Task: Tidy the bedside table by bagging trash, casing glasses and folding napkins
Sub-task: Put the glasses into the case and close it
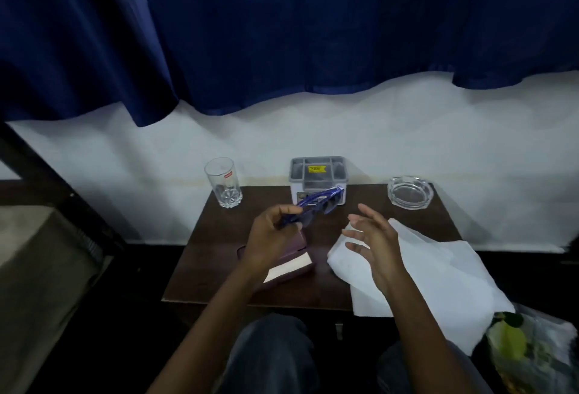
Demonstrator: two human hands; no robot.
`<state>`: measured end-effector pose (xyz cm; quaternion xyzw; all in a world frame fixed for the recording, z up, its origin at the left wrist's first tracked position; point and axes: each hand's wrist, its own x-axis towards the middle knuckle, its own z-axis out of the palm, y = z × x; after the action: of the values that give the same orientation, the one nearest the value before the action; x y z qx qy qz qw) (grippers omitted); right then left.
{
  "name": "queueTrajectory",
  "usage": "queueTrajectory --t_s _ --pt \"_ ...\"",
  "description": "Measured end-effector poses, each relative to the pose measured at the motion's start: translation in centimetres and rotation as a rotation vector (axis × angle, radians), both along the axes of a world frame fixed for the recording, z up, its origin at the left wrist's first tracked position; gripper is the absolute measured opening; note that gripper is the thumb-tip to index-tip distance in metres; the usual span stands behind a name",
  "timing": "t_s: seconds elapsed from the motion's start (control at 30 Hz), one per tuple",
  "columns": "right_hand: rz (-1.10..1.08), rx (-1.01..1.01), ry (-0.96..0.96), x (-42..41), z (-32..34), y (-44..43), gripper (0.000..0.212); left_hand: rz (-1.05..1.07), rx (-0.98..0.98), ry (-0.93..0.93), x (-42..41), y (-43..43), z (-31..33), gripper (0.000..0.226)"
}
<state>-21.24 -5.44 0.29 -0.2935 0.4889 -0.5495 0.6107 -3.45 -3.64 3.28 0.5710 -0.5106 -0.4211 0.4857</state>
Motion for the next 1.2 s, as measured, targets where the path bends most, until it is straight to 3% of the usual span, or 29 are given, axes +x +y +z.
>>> queueTrajectory --t_s 0.1,0.27,0.43,0.53,0.67,1.03,1.2 --pt "0.091 0.002 -0.046 2.1 0.1 -0.1 0.037 0.022 0.052 0.050 2.6 1.5 -1.1 0.028" --pt "0.195 0.001 0.101 5.1 -1.3 -0.2 0.025 0.098 0.157 0.126 5.9 2.7 -3.8 0.021" --pt "0.147 -0.032 0.363 5.5 -3.6 -1.1 0.014 0.116 0.161 -0.160 7.3 1.9 -6.4 0.017" --pt "0.168 -0.132 0.640 6.4 -4.5 -1.3 0.011 0.141 0.177 -0.401 7.8 2.0 -7.2 0.021" --pt "0.248 -0.209 0.945 7.1 -5.1 -1.5 0.017 0.143 0.239 -0.521 7.7 1.9 -7.7 0.027" --pt "0.316 -0.309 1.208 6.8 -6.1 -0.9 0.013 0.025 0.310 -0.689 8.0 1.5 -9.2 0.020" --pt "0.350 -0.290 1.214 6.8 -5.7 -0.8 0.016 0.044 0.344 -0.670 8.1 1.4 -9.6 0.027"
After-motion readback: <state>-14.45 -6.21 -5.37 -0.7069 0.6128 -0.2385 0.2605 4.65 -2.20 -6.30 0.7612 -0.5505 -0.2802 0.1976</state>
